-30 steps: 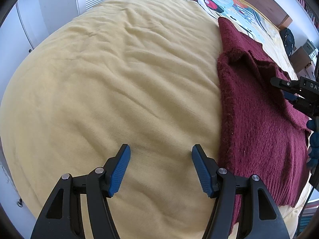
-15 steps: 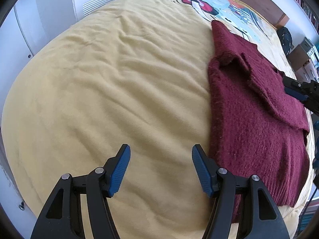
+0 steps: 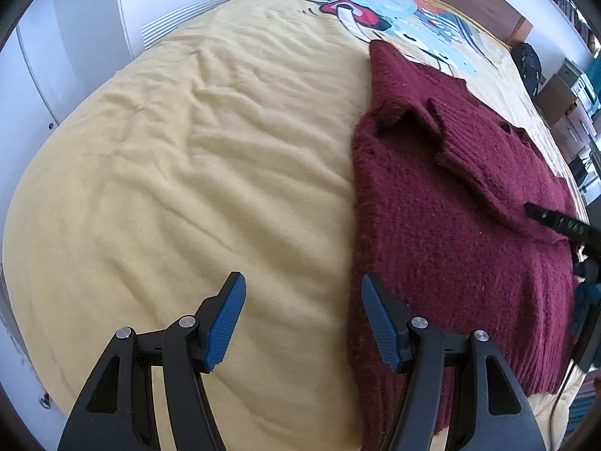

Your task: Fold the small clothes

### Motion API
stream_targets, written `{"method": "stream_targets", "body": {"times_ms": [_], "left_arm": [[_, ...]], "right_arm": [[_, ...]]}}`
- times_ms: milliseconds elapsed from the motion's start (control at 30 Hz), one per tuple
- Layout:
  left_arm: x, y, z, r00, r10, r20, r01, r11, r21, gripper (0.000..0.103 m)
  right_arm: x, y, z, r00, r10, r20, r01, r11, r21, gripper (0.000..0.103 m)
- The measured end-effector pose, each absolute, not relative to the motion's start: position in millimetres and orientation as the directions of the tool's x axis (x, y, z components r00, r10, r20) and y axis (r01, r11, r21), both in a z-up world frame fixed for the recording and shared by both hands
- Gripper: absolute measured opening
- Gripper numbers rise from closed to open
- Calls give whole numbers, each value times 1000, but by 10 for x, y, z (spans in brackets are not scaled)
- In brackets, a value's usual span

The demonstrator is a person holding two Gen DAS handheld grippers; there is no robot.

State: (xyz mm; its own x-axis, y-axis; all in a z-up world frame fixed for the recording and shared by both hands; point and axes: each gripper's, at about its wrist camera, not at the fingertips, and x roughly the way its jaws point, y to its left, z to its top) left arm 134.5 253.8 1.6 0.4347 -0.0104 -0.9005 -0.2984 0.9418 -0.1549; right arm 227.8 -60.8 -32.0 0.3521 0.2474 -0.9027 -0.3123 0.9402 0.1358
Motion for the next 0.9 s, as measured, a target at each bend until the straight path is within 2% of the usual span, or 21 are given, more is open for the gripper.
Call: {"method": "stream_targets", "body": {"times_ms": [233, 533, 767, 900], "left_arm": [[1418, 2391, 112, 445, -10, -895, -254, 957, -137, 58], [1528, 2221, 29, 418, -42, -907, -217, 965, -145, 59], [1600, 2110, -33, 404, -41, -914, -207, 969, -135, 59], [1604, 2068, -22, 403, -31, -915, -202, 972, -123, 59]], "right_arm": [[2176, -609, -117, 386, 290, -876, -349, 925, 152, 50], [2495, -1409, 94, 498, 146, -855, -189, 980, 57, 51], [2557, -1950, -93, 474, 74, -877, -105, 994, 27, 50], [2428, -2073, -270, 445, 116, -888, -93, 992, 83, 51]]}}
